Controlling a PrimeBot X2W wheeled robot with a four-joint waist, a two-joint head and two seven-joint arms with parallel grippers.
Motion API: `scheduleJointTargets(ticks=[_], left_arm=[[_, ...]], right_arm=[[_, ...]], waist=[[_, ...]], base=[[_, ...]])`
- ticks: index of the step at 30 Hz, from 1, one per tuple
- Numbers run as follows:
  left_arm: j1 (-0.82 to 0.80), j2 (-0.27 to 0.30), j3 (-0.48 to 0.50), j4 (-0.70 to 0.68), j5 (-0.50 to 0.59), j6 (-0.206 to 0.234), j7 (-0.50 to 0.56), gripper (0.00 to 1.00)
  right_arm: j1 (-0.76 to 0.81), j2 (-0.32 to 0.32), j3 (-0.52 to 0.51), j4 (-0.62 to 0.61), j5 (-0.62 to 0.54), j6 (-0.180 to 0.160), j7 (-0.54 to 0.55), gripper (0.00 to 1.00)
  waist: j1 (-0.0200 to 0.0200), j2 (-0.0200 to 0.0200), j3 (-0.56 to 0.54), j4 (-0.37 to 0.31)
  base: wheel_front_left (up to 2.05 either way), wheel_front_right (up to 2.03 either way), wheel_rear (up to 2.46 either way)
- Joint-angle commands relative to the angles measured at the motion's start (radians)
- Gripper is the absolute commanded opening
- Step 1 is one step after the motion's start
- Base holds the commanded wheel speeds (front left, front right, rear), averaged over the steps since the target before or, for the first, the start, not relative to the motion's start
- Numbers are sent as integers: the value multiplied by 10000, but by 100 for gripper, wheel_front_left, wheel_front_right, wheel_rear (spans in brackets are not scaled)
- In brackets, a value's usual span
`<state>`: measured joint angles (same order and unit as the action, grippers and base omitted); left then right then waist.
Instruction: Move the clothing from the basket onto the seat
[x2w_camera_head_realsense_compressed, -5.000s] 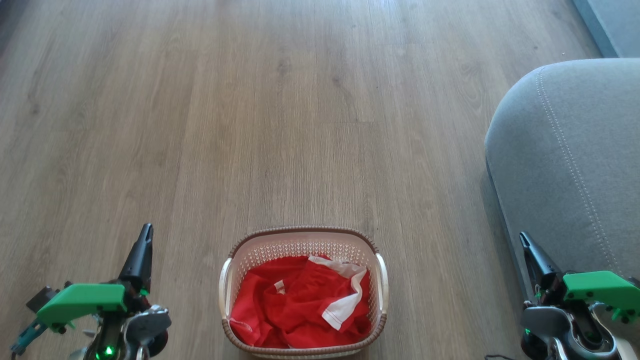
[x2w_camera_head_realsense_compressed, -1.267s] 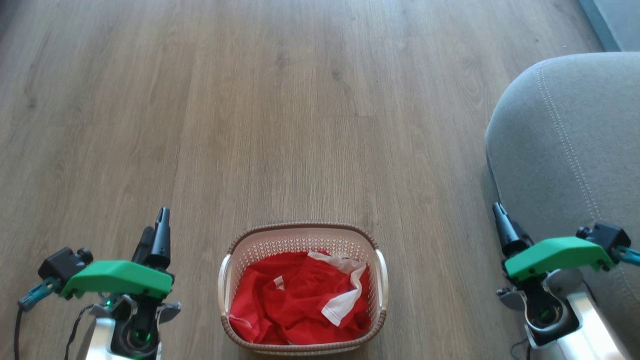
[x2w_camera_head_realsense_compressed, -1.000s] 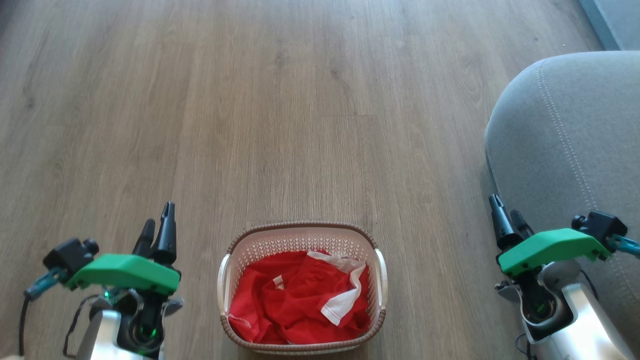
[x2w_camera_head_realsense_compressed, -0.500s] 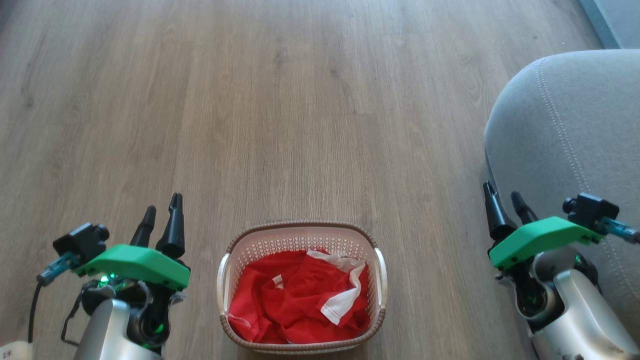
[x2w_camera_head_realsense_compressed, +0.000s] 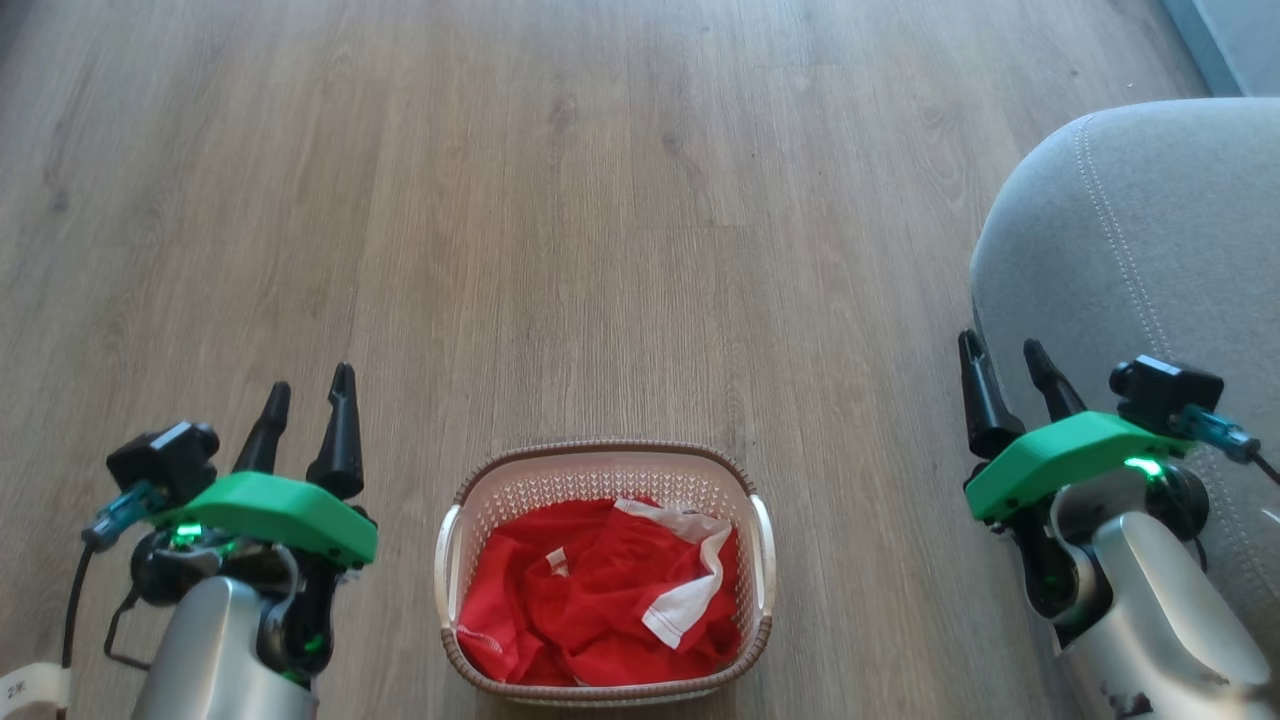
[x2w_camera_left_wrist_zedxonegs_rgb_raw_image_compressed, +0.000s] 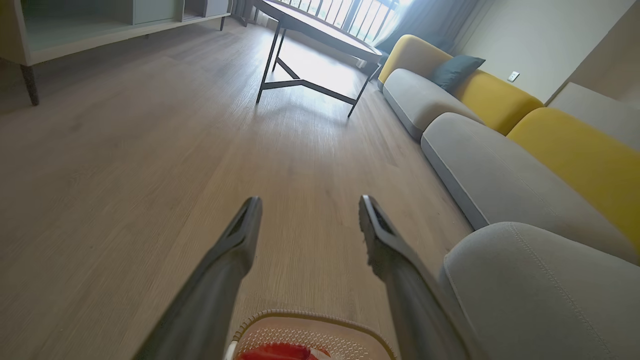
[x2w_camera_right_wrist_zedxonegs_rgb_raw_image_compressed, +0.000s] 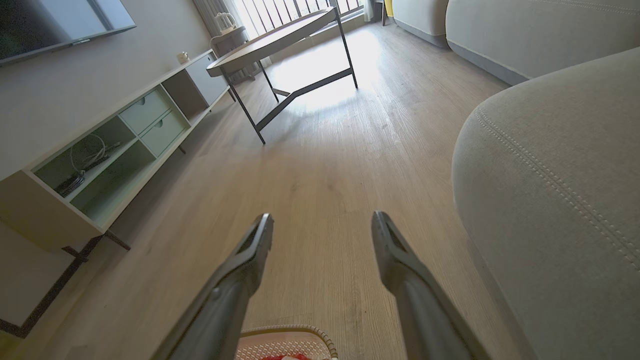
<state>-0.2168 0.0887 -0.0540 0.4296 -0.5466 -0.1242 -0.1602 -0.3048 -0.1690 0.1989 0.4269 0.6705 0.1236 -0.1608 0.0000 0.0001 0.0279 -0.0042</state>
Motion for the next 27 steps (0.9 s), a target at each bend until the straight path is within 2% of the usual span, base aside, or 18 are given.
scheduleJointTargets(ticks=[1, 27], left_arm=[[-711, 180, 294, -328, 366, -47, -160, 100], [-1090, -63, 955, -77, 3555, -64, -962, 100]], right_arm=[[-593, -209, 210, -311, -328, 55, -165, 100], [-1264, -492, 869, 190, -2869, 70, -957, 100]], waist=[[0, -1, -3, 0], [0, -1, -5, -38]], base=[[0, 0, 0], [0, 0, 0]])
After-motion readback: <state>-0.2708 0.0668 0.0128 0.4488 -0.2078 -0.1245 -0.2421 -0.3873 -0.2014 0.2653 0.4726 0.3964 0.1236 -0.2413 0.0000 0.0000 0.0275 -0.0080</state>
